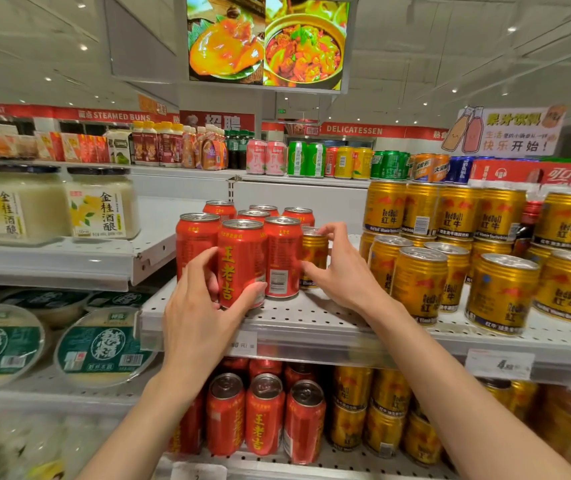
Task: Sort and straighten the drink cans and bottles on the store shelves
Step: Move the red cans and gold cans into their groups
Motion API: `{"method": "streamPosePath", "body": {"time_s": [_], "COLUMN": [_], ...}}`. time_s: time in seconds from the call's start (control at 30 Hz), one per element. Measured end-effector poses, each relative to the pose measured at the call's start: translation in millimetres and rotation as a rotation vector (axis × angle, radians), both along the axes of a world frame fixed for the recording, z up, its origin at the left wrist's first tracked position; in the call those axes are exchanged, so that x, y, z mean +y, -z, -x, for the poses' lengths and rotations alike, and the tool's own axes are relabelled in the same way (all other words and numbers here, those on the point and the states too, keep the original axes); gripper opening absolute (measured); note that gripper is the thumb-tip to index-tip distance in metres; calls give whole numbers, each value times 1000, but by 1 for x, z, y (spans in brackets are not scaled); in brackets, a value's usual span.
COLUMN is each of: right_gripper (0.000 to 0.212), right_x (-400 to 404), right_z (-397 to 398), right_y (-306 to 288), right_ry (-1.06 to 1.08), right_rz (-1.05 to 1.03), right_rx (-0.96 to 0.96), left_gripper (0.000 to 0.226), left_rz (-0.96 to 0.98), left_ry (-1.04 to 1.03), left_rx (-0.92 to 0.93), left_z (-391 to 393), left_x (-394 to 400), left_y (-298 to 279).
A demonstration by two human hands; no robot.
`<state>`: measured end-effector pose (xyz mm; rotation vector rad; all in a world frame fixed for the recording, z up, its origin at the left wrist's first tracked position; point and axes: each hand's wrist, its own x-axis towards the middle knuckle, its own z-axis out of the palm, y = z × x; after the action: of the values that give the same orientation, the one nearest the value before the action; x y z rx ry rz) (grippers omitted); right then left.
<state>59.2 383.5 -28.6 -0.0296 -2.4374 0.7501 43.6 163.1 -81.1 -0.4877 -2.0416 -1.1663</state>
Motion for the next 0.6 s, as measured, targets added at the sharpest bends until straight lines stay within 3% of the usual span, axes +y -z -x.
{"method": "streamPosePath", "body": {"time_s": [0.2, 0.6], "right_gripper": [48, 56], "right_x": [1, -19], "right_z": [-6, -60], "right_y": [3, 3], "right_ry": [41, 55], "right_rz": [32, 219], "right_rx": [112, 169], "left_gripper": [70, 73], "left_rz": [47, 71], "left_ry": [4, 74], "left_rx": [64, 4], "left_z": [0, 4], "left_x": [-4, -9], "left_y": [5, 4]}}
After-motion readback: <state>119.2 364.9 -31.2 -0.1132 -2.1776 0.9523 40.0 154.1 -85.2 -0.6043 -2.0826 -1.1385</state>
